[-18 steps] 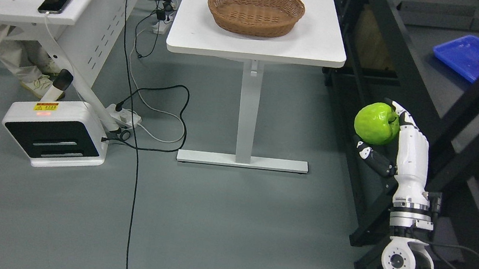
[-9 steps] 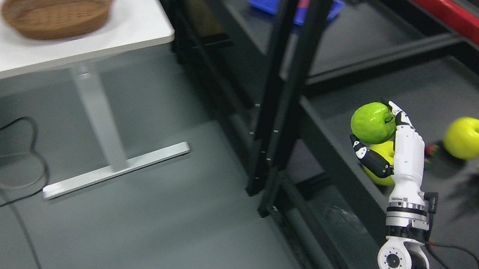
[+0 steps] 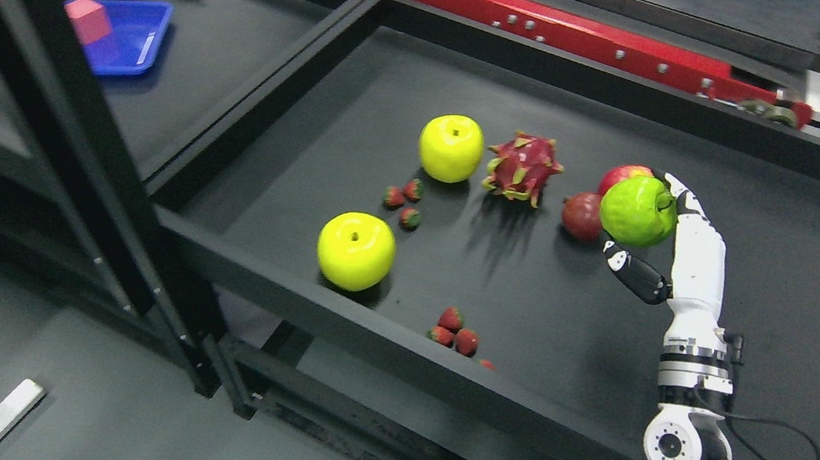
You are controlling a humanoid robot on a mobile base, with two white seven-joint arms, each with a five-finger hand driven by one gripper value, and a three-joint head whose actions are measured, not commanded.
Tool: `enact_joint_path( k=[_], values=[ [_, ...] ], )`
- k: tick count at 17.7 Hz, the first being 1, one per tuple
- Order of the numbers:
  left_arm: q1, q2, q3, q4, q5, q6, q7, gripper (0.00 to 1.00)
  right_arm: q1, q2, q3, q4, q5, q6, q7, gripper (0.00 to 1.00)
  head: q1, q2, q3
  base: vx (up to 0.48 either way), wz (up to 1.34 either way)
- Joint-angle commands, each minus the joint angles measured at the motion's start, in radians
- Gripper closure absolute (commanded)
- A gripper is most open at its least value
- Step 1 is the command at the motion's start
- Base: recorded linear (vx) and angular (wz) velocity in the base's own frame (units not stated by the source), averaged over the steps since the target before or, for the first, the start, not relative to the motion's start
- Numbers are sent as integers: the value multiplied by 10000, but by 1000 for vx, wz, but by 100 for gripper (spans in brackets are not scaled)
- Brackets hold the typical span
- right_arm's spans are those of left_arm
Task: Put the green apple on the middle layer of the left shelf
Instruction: 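Carry the green apple in the right hand while turning toward the shelf, then lower the green apple onto the black tray beside the pears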
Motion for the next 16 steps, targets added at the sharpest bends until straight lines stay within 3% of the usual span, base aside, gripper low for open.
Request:
enact_joint_path(
  k=[1, 6, 8, 12, 16],
  values=[
    [4, 175, 0, 0, -1, 2, 0, 0, -60, -43, 16, -144, 13, 307, 8, 100, 0, 0, 0, 228, -885],
    [4, 175, 0, 0, -1, 2, 16, 0, 277, -58, 15, -328, 13, 307, 23, 100, 0, -3, 0, 197, -688],
    [4, 175, 0, 0, -1, 2, 0, 0, 217, -134, 381, -328, 28, 261, 755, 100, 0, -4, 0, 147, -494],
    [4, 175, 0, 0, -1, 2, 0, 0, -425, -749, 2479, -282, 104, 200, 4389, 100, 0, -5, 0, 80, -234],
    [4, 175, 0, 0, -1, 2, 0, 0, -2309, -412, 4508, 190, 1220, 200, 4808, 100, 0, -6, 0, 30, -66]
  ],
)
